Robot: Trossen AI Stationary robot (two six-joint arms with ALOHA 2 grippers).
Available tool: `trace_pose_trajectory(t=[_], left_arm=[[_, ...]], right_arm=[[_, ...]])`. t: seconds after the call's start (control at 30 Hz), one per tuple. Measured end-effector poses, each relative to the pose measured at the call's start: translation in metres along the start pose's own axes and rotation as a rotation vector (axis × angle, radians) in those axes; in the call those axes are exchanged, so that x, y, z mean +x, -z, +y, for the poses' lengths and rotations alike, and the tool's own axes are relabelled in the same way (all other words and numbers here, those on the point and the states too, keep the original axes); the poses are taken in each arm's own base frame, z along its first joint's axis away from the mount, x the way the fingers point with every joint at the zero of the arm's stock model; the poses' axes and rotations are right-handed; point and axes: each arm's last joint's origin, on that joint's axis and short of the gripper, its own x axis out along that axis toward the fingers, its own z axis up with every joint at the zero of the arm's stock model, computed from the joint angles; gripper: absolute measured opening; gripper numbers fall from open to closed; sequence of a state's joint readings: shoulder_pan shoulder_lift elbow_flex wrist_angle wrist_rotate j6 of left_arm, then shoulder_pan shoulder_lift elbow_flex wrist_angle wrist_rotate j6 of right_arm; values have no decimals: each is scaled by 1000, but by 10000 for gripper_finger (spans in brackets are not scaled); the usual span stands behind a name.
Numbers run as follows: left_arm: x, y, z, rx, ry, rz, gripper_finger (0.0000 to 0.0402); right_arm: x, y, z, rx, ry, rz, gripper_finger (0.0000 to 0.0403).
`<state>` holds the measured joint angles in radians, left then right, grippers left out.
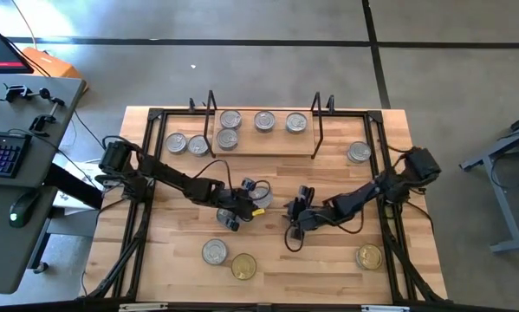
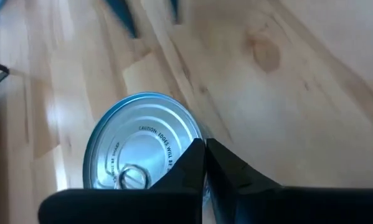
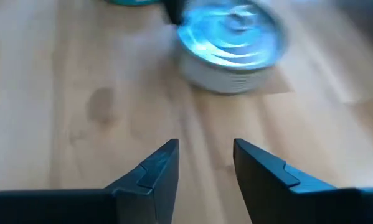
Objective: Stack canned seafood by type on shelf
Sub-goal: Put the green tuna can on the shelf
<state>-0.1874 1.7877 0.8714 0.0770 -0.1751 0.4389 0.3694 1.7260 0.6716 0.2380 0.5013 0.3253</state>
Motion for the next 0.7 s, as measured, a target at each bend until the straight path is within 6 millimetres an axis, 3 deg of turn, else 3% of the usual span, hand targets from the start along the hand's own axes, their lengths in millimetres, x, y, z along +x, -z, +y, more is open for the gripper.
trace_pose_trajectory(t=[0.13,0.37,0.57,0.7], left_arm=[[-3,-15,4,24,-34,5,1],[-8,-33,15,62,-152,10,0],[-12,-43,25,114,-280,46,0],[-12,-39,44,115,-349,88,0]], right_arm=[[-13,-3,0,0,49,-13,144],[-16,0,6,-8,103,-35,144],[-16,-2,5,42,133,-63,144],[-17,-4,4,105,172,-102,144]])
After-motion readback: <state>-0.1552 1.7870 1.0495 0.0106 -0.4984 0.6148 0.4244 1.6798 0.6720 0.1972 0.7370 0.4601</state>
